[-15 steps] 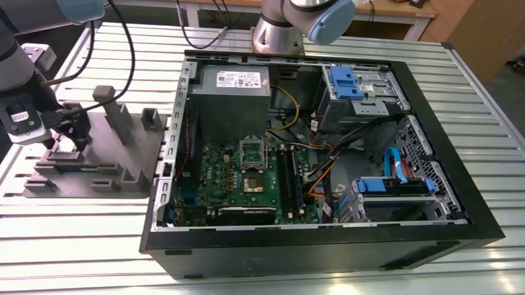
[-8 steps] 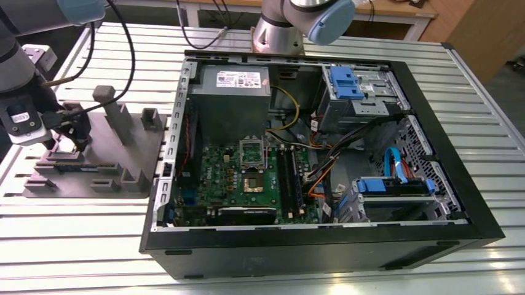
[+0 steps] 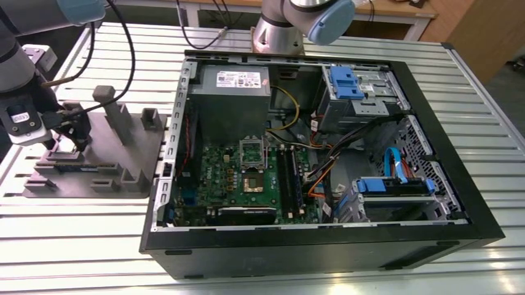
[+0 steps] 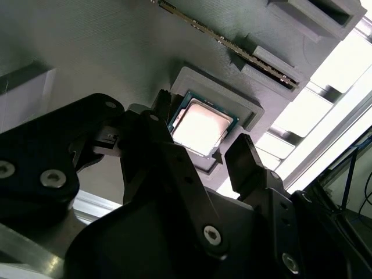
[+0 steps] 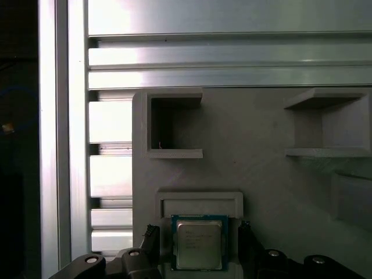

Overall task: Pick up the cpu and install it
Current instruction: 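Pick up the cpu and move it towards the insertion slot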

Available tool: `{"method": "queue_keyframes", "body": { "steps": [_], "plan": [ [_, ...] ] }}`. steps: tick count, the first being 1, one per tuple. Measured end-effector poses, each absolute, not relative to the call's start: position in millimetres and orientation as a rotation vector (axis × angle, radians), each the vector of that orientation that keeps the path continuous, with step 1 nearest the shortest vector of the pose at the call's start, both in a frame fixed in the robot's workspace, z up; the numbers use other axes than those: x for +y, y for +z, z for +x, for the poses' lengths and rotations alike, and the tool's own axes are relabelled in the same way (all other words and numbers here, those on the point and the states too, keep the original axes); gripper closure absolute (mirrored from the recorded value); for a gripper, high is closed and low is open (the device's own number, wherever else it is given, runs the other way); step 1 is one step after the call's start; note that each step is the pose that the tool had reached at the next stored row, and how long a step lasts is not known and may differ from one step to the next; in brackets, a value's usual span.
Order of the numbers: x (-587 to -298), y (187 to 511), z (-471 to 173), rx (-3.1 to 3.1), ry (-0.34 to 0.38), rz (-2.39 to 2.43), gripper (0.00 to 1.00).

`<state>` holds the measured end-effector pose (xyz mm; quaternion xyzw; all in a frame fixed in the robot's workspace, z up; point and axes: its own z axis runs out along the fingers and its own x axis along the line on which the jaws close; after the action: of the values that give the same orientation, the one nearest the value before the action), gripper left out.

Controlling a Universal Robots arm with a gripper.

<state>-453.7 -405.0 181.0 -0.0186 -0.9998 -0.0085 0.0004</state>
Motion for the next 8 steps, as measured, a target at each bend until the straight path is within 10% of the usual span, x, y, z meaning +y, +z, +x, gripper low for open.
{"method": "queue_keyframes", "body": {
  "steps": [8],
  "plan": [
    [-405.0, 181.0, -453.7, -3.140, -0.026, -0.058, 0.44]
  ]
}}
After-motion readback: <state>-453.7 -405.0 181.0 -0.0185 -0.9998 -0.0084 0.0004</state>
